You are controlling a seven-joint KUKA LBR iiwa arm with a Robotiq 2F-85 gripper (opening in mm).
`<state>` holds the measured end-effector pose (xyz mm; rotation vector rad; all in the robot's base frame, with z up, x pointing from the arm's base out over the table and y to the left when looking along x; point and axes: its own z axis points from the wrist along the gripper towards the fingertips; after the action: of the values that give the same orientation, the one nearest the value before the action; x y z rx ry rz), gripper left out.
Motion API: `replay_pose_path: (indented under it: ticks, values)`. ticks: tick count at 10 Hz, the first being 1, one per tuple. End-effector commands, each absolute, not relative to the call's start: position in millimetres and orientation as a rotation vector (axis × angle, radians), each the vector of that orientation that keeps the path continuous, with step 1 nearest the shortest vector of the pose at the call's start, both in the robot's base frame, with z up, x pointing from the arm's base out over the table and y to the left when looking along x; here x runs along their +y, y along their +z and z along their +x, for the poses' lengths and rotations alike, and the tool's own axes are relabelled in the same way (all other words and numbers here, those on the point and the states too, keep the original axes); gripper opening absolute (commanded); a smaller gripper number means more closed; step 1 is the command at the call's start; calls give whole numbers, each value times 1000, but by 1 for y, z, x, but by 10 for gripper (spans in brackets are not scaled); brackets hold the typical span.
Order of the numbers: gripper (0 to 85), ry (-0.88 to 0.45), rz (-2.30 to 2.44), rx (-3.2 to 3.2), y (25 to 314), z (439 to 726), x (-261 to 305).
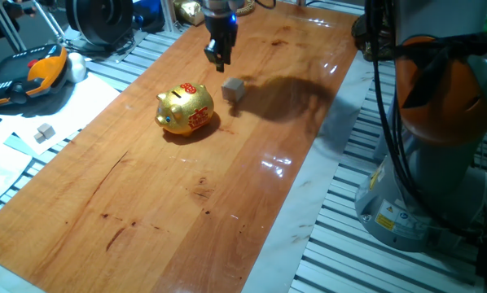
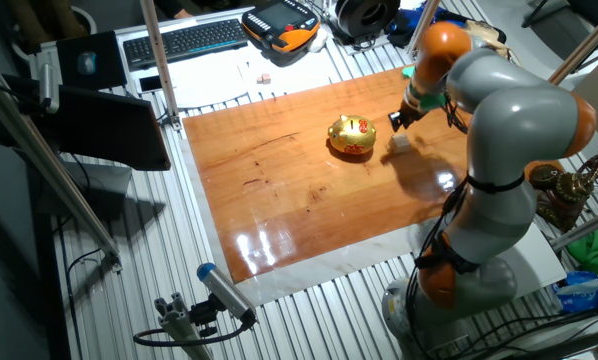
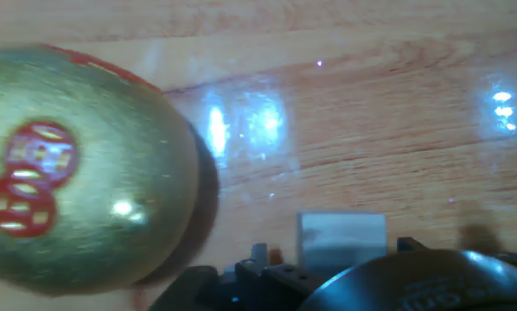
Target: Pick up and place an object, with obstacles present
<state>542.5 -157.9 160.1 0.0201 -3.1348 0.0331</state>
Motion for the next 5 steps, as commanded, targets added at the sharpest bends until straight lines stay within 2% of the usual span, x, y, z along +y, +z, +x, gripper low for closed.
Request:
replay_pose_path:
  ticks: [1, 3, 5]
  values:
    - [0, 43, 22, -3132, 213, 544, -158]
    - [0, 43, -2, -3142, 243, 545, -152]
    - [0, 24, -18, -3154, 261, 543, -138]
